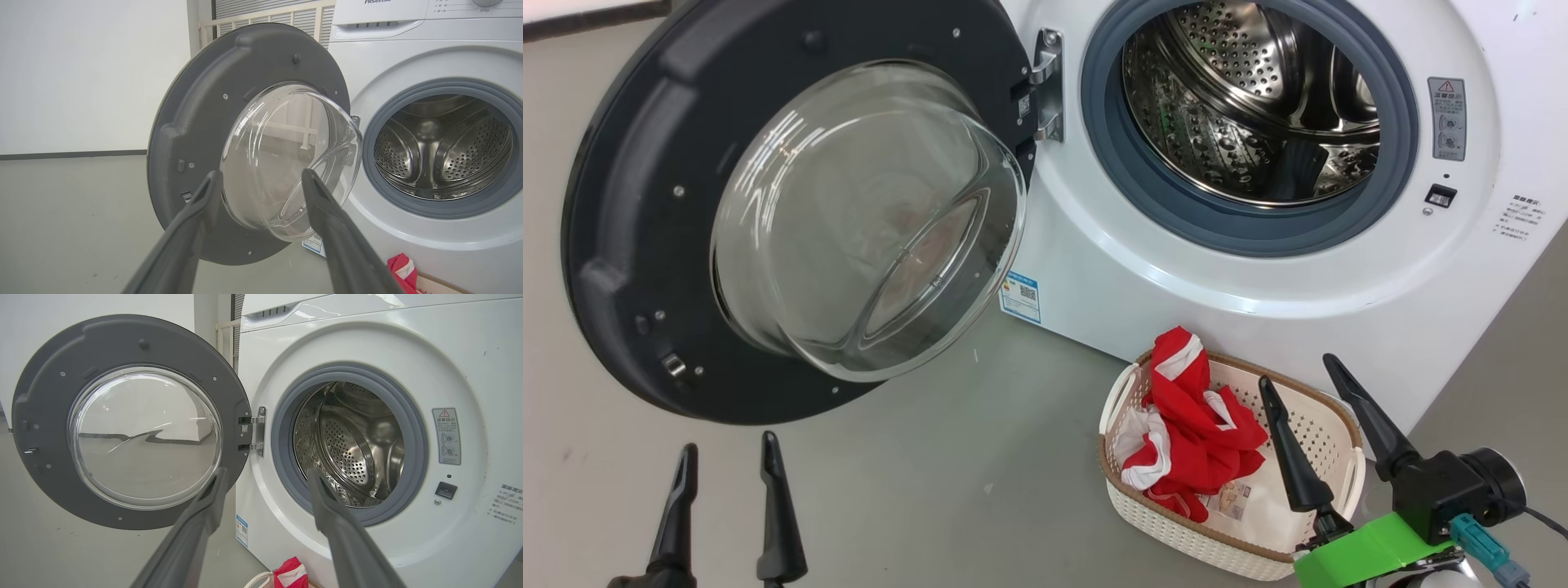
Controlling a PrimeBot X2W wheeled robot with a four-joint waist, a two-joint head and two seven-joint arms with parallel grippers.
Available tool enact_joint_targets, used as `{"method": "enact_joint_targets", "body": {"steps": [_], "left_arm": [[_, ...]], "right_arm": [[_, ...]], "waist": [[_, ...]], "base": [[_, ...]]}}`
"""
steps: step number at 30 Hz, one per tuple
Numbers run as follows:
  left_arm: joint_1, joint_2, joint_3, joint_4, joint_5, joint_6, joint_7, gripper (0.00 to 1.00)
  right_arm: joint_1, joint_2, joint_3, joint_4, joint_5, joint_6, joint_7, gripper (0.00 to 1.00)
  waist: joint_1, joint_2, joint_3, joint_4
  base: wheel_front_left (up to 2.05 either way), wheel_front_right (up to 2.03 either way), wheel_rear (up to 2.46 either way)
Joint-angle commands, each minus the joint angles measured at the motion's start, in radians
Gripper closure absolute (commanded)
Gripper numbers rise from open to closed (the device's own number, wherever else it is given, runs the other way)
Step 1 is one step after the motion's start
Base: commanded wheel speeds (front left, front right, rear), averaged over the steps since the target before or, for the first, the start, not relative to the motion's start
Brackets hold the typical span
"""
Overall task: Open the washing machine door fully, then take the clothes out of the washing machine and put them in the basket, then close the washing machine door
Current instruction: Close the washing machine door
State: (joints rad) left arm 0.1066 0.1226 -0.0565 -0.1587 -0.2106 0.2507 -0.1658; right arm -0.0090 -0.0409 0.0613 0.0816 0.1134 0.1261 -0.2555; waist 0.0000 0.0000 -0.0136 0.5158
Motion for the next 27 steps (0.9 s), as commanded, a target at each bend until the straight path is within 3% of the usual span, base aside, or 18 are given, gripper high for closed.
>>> {"method": "enact_joint_targets", "body": {"steps": [1, 2, 3, 4, 5, 11, 17, 23, 27], "left_arm": [[-0.014, 0.01, 0.036, -0.032, -0.001, 0.01, -0.008, 0.0], [-0.014, 0.012, 0.035, -0.031, 0.002, 0.01, -0.007, 0.35], [-0.014, 0.015, 0.034, -0.03, 0.005, 0.011, -0.005, 0.94], [-0.014, 0.015, 0.034, -0.03, 0.005, 0.011, -0.005, 0.94], [-0.016, 0.016, 0.034, -0.029, 0.006, 0.012, -0.004, 1.0], [-0.061, 0.018, 0.068, -0.059, -0.009, 0.012, -0.066, 1.0], [-0.149, 0.035, 0.168, -0.07, -0.056, -0.009, -0.094, 1.0], [-0.321, 0.022, 0.306, 0.007, -0.248, -0.08, -0.096, 1.0], [-0.451, 0.054, 0.373, 0.104, -0.349, -0.12, -0.096, 1.0]], "right_arm": [[-0.046, -0.009, 0.025, -0.02, 0.002, 0.005, -0.006, 0.0], [-0.045, -0.009, 0.026, -0.02, 0.002, 0.005, -0.006, 0.0], [-0.045, -0.009, 0.025, -0.019, 0.002, 0.005, -0.006, 0.0], [-0.045, -0.009, 0.025, -0.019, 0.002, 0.005, -0.006, 0.0], [-0.044, -0.009, 0.025, -0.019, 0.002, 0.005, -0.006, 0.0], [-0.035, -0.009, 0.013, -0.019, 0.01, 0.005, -0.006, 0.0], [-0.026, -0.009, 0.007, -0.022, 0.016, 0.005, -0.006, 0.0], [-0.018, -0.009, 0.003, -0.022, 0.01, 0.005, -0.006, 0.0], [-0.01, -0.009, 0.004, -0.021, 0.008, 0.005, -0.006, 0.0]], "waist": [[0.0, 0.0, 0.0, 0.0], [0.0, 0.0, 0.0, -0.001], [0.0, 0.0, 0.0, -0.001], [0.0, 0.0, 0.0, -0.001], [0.0, 0.0, 0.0, -0.002], [0.0, 0.0, -0.009, -0.006], [0.0, 0.0, -0.019, -0.013], [0.0, 0.0, -0.022, -0.021], [0.0, 0.0, -0.026, -0.028]], "base": [[0.0, 0.0, 0.0], [0.0, 0.0, 0.0], [0.0, 0.0, 0.0], [0.0, 0.0, 0.0], [0.0, 0.0, 0.0], [0.0, 0.0, 0.0], [0.0, 0.0, 0.0], [0.0, 0.0, 0.0], [0.0, 0.0, 0.0]]}}
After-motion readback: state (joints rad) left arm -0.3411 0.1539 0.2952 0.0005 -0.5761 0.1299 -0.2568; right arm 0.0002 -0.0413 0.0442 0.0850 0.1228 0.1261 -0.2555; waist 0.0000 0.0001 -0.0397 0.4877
